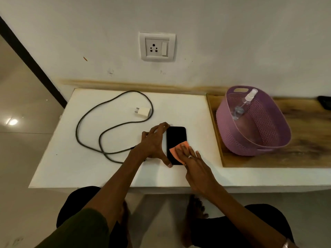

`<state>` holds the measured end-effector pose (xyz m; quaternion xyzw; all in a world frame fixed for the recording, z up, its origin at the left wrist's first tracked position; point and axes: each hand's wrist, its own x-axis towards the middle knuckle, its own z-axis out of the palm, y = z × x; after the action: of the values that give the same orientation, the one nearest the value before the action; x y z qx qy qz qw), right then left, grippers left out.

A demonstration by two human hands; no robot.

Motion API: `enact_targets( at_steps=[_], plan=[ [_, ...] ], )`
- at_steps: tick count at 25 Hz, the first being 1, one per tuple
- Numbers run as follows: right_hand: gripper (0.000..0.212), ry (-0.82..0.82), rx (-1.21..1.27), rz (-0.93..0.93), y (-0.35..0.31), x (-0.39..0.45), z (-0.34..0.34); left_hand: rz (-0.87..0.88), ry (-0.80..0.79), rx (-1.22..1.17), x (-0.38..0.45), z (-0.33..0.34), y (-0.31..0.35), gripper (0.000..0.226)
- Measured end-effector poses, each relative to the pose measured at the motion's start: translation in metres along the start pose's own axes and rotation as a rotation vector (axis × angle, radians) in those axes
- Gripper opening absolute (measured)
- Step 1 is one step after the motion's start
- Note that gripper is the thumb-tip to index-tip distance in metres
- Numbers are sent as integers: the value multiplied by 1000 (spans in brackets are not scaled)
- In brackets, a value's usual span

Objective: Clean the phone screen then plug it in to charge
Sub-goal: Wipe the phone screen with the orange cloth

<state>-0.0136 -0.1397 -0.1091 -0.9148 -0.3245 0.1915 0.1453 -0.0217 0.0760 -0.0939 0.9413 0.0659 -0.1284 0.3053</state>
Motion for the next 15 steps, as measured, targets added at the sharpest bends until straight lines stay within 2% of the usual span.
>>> enact_targets(
  at_steps=[3,5,7,8,10,15],
  plan=[
    [73,95,23,-64,0,25,-16,-4,-9,7,1,0,0,151],
    [53,122,19,-81,-1,46,-26,-5,-18,11,2,0,0,150],
    [57,110,50,-26,-5,65,-33,2,-12,13,2,2,-1,147],
    [50,89,51,5,-6,73,-33,6,-11,16,2,2,-2,147],
    [59,73,50,23,-5,81,-36,6,-15,25,2,2,-3,150],
    [61,146,155,-16,-7,60,-61,19,-22,-14,0,1,-3,159]
  ],
)
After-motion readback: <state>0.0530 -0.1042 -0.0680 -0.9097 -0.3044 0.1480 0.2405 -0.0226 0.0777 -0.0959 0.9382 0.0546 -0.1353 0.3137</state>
